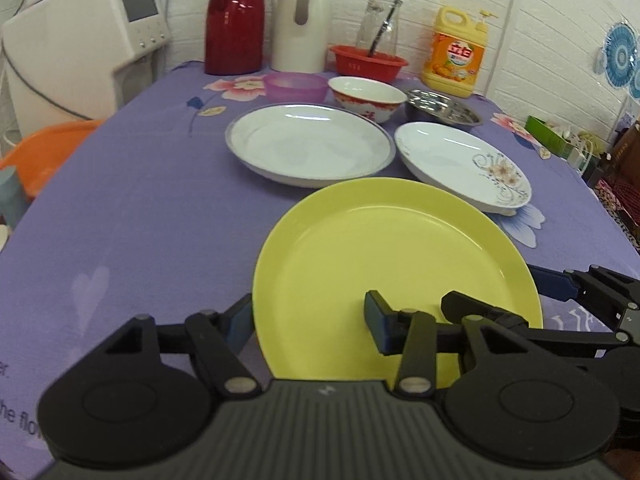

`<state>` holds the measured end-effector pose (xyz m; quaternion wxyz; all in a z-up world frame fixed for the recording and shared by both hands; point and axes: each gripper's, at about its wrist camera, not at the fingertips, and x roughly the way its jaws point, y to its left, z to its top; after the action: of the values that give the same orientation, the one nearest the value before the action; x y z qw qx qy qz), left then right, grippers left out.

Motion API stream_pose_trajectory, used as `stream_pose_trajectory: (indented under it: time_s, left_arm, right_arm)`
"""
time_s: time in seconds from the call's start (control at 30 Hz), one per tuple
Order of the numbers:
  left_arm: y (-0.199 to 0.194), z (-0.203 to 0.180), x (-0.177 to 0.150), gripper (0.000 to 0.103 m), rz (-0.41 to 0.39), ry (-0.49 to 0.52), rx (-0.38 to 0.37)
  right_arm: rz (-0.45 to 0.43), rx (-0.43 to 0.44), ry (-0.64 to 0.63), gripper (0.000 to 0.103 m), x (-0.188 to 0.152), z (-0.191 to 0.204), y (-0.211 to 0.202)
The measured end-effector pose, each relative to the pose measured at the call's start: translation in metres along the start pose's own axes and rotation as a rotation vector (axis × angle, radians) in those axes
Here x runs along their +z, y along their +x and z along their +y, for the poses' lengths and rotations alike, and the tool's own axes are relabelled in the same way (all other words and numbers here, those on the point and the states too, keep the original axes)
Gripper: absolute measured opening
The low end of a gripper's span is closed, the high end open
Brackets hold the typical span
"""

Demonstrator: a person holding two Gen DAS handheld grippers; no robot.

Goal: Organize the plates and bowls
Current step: 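Carry the yellow plate with the left tool toward the plain white plate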

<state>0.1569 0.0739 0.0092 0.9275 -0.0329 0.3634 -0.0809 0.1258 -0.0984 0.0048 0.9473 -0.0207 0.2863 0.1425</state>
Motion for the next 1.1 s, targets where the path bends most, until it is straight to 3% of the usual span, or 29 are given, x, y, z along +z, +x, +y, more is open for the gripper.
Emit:
stream_pose_trajectory:
  time_s: [0.23,0.53,0.6,0.63,0.67,0.77,0.87,1.1]
  left_arm:
    - [-0.003,0.047,-0.003,0.045,0.01,-0.092,0.088]
    - [0.02,0.041,0.002,0.045,0.006,-0.052,0.08]
    - [0.021,0.044,0.003,0.055,0.009,-0.052,0.069]
    - [0.022,0.047,0.004,0.07,0.016,-0.057,0.067]
    - [0.02,0.051,0.004,0.072,0.012,-0.066,0.056]
    - [0.013,0.06,0.01,0.072,-0.014,-0.104,0.025]
    - [0.015,0.061,0.017,0.072,-0.024,-0.126,0.026]
    - [0.016,0.046,0.021,0.072,-0.022,-0.088,0.022]
  right_arm:
    - [0.027,0.11,-0.048,0.103,0.013,0.037,0.031]
    - [0.073,0.093,-0.009,0.103,0.01,0.028,0.047]
    - [0.081,0.099,-0.018,0.103,0.011,0.028,0.047]
    - [0.089,0.116,-0.018,0.103,0.012,0.025,0.046]
    - [0.088,0.145,0.001,0.103,0.014,0.019,0.043]
    - [0.028,0.171,0.098,0.103,0.029,-0.004,0.033]
    - [0.006,0.167,0.099,0.103,0.047,-0.013,0.042]
    - [0.08,0.229,0.17,0.103,0.061,-0.027,0.084]
